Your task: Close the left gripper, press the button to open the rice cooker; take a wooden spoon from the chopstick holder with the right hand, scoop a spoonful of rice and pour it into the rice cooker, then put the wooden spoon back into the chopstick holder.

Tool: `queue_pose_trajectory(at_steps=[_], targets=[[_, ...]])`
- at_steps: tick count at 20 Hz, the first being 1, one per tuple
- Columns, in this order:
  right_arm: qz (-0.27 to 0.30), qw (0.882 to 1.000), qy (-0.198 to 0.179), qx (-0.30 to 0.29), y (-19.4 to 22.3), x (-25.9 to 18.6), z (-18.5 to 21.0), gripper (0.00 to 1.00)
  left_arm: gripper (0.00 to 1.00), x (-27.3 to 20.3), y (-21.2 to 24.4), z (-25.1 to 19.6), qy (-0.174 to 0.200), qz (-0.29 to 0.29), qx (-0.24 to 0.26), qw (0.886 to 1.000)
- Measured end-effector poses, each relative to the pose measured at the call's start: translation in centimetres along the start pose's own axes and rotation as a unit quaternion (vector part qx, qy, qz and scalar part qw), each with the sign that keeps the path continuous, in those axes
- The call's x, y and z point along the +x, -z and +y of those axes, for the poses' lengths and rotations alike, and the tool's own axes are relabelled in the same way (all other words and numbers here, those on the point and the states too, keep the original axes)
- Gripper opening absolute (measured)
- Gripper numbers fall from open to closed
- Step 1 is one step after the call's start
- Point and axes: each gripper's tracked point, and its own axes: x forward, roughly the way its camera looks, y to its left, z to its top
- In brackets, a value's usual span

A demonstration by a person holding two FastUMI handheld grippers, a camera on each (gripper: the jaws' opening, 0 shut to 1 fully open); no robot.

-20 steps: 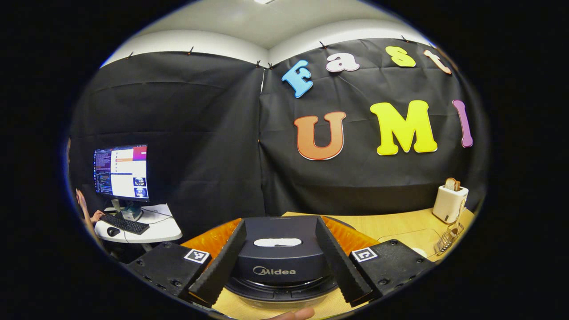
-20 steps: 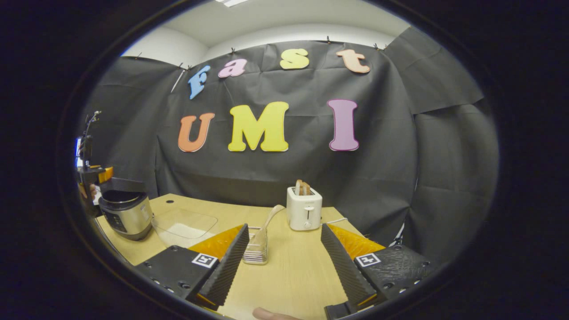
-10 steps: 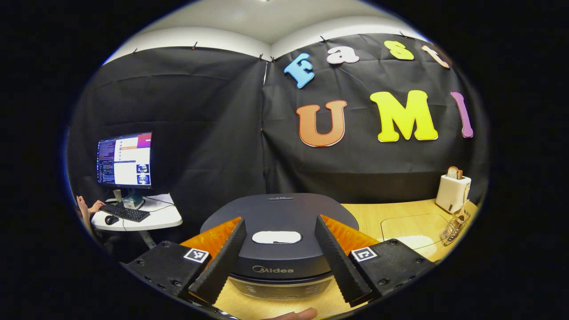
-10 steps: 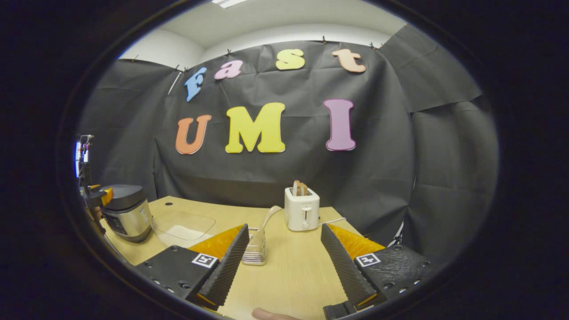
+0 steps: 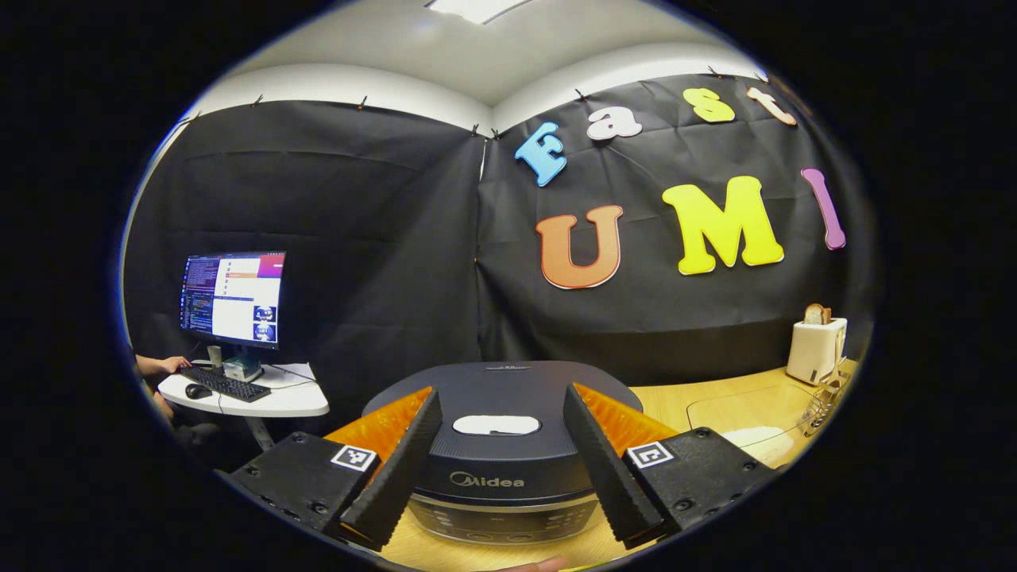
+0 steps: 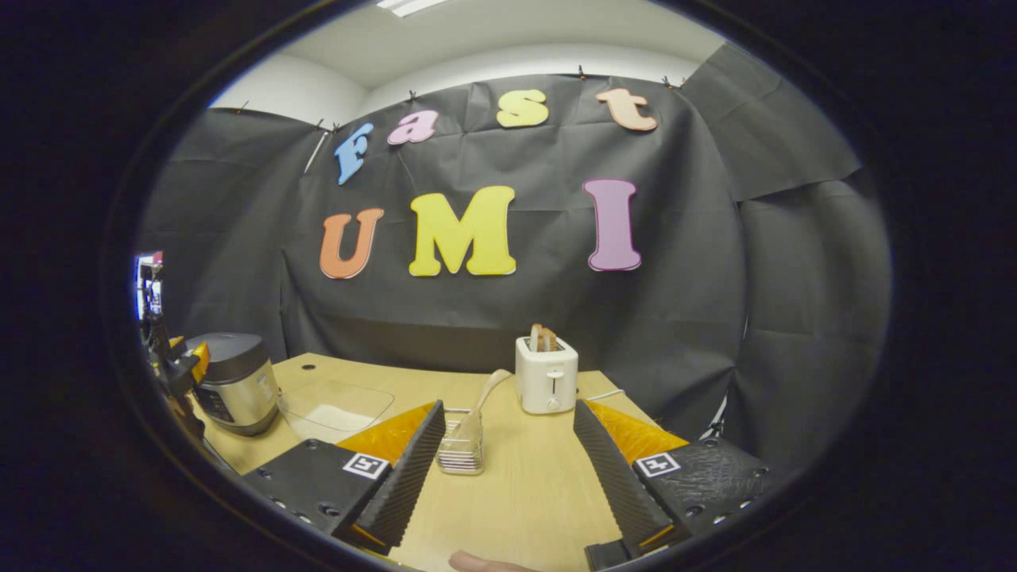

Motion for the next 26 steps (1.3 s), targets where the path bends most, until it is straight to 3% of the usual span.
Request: queue_pose_trajectory(at_steps=[3, 4, 5, 6, 8, 9, 11, 12, 15, 19, 24, 26], targets=[[0.004, 1.000, -0.005, 0.002, 0.4, 0.2, 0.8, 0.96, 0.98, -0.6, -0.3, -0.1, -0.005, 0.007, 0.028, 1.000], [0.006, 1.000, -0.007, 0.004, 0.5, 0.3, 1.2, 0.94, 0.92, -1.0, -0.3, -0.2, -0.002, 0.012, 0.035, 0.999], [0.006, 1.000, -0.011, 0.006, 0.7, 0.2, 1.4, 0.94, 0.97, -1.5, -0.5, -0.7, 0.003, 0.016, 0.038, 0.999], [0.006, 1.000, -0.016, 0.007, 0.7, 0.2, 1.9, 0.96, 0.97, -2.1, -0.7, -1.2, 0.011, 0.022, 0.041, 0.999], [0.009, 1.000, -0.019, 0.008, 1.1, 0.2, 2.7, 0.97, 0.93, -3.8, -1.1, -2.8, 0.037, 0.037, 0.043, 0.998], [0.010, 1.000, -0.020, 0.010, 1.3, 0.2, 3.1, 0.96, 0.99, -5.0, -1.2, -4.0, 0.057, 0.042, 0.034, 0.997], [0.009, 1.000, -0.024, 0.015, 1.4, 0.2, 3.9, 0.94, 0.99, -7.2, -1.5, -7.0, 0.099, 0.059, 0.001, 0.993], [0.008, 1.000, -0.025, 0.016, 1.4, 0.3, 4.3, 0.97, 0.98, -8.3, -1.6, -8.3, 0.122, 0.075, -0.011, 0.990], [0.012, 0.999, -0.036, 0.014, 1.9, 0.2, 5.6, 0.94, 0.99, -11.2, -5.1, -10.9, 0.162, 0.033, -0.014, 0.986], [0.021, 0.999, -0.043, 0.011, 2.6, 0.3, 6.2, 0.96, 0.99, -13.3, -5.6, -12.5, 0.177, 0.014, 0.030, 0.984], [0.022, 0.999, -0.048, 0.004, 2.7, 0.1, 6.8, 0.96, 0.99, -13.7, -5.2, -13.4, 0.188, 0.024, 0.015, 0.982], [0.021, 0.999, -0.047, 0.003, 2.8, 0.1, 6.8, 0.96, 0.94, -13.3, -4.5, -13.2, 0.185, 0.032, 0.011, 0.982]])
